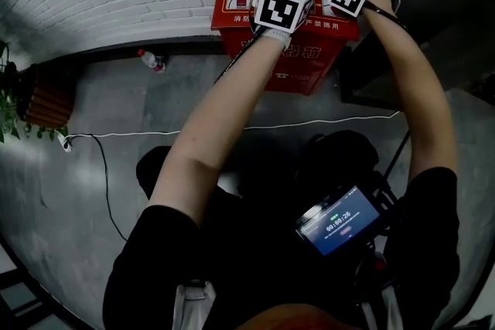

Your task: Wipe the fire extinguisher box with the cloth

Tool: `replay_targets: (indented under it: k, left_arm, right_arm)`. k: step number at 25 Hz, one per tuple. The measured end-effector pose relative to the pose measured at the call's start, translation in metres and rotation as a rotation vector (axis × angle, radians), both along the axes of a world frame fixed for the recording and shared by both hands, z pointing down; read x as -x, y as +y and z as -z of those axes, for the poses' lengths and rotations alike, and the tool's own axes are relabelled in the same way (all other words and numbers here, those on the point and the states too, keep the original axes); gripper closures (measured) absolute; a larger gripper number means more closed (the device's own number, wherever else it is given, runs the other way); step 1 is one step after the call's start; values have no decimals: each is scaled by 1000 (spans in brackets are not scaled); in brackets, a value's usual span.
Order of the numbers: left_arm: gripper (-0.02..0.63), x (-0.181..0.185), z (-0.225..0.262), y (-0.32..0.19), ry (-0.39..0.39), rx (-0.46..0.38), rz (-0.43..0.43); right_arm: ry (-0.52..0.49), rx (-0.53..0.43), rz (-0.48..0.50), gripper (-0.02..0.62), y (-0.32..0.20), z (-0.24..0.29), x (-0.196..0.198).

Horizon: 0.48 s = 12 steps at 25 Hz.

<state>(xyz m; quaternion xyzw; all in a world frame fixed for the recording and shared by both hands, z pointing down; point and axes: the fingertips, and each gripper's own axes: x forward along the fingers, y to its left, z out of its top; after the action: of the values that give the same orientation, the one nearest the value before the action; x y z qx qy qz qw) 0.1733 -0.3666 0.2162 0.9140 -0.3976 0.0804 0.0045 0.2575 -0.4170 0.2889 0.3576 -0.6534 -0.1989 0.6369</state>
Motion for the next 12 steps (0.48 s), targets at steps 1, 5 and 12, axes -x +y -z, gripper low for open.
replay_targets:
  k: [1, 5, 12]
  left_arm:
    - [606, 1, -1, 1, 4, 7, 3]
    - [606, 2, -1, 9, -9, 9, 11]
    - [606, 3, -4, 33, -53, -2, 16]
  right_arm:
    - [2, 8, 2, 512, 4, -1, 2]
    - [6, 33, 24, 512, 23, -6, 8]
    - [-23, 56, 46, 512, 63, -9, 15]
